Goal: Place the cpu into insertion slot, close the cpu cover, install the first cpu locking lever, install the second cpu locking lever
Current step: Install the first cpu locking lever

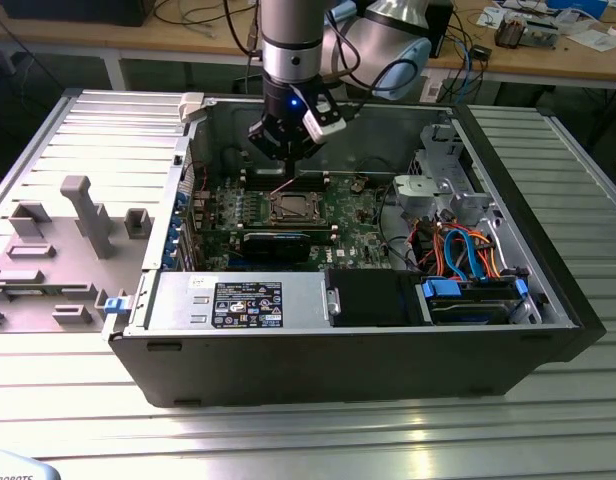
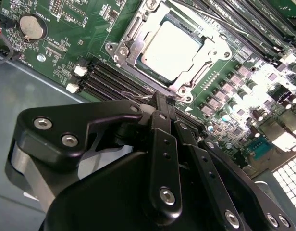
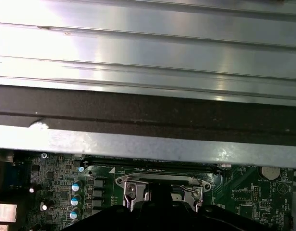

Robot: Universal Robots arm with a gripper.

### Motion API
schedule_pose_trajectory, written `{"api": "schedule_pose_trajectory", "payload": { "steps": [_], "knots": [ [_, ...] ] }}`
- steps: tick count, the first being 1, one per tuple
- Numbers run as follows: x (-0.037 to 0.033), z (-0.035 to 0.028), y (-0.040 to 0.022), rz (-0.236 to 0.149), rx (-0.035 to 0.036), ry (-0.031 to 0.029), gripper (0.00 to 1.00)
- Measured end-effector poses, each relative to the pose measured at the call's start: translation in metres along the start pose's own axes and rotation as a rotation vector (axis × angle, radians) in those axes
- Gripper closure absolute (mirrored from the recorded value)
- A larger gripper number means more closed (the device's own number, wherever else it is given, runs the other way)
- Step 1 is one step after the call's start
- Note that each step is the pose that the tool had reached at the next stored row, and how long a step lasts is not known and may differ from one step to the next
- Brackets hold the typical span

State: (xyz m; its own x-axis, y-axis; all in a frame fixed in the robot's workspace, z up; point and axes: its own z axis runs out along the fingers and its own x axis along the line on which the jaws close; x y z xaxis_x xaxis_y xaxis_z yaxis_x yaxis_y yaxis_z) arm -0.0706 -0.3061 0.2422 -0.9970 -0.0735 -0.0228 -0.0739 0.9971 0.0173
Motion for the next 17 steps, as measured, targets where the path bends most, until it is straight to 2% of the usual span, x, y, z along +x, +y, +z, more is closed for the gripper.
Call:
{"api": "schedule_pose_trajectory", "payload": {
  "steps": [9,17],
  "knots": [
    [-0.0018,0.0037,0.0005,0.000,-0.0026,-0.0002,0.89],
    [-0.0045,0.0066,0.0060,0.000,-0.0032,-0.0003,0.89]
  ]
}}
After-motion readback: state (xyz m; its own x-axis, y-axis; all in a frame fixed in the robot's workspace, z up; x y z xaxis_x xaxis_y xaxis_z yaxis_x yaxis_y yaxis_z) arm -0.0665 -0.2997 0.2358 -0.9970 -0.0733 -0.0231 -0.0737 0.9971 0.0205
